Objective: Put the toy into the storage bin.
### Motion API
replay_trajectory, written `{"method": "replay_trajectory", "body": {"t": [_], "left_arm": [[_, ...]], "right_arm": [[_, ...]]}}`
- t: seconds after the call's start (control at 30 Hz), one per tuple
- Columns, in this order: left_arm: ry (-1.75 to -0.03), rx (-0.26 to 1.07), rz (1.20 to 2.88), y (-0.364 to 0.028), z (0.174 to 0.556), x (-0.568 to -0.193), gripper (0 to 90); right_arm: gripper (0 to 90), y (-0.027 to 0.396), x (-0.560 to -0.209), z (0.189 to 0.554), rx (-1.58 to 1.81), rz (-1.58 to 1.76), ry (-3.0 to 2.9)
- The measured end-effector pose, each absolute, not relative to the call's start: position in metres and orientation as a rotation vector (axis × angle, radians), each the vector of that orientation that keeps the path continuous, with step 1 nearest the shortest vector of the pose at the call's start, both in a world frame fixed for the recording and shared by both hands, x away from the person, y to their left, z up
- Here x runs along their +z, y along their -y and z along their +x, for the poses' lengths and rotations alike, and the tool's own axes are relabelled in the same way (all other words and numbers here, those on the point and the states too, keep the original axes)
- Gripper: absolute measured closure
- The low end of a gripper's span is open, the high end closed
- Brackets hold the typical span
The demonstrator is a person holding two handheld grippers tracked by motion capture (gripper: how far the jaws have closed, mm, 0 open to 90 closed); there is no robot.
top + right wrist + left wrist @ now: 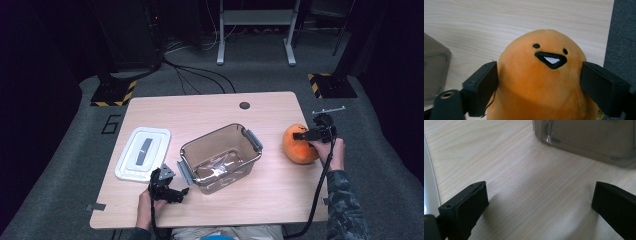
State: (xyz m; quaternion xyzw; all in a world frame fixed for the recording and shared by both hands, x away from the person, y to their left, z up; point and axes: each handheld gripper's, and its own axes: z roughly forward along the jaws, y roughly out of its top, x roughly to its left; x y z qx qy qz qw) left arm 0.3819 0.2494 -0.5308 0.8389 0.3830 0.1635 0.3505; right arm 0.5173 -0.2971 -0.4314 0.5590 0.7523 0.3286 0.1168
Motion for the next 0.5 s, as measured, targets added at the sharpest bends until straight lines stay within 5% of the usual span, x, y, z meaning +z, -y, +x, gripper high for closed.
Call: {"method": "replay_trajectory", "body": {"t": [0.23,0.5], "left_arm": [[-0.990,0.426,2.173,-0.2495,0.3820,-0.5306,0.2],[-0.990,0.426,2.174,-0.2495,0.3820,-0.5306,0.2]], "right_arm": [[45.2,0.2962,-0.4322,0.5166,0.915,1.663,-2.212],[59.0,0.2882,-0.4277,0.5138,0.843,1.642,-2.215]]}}
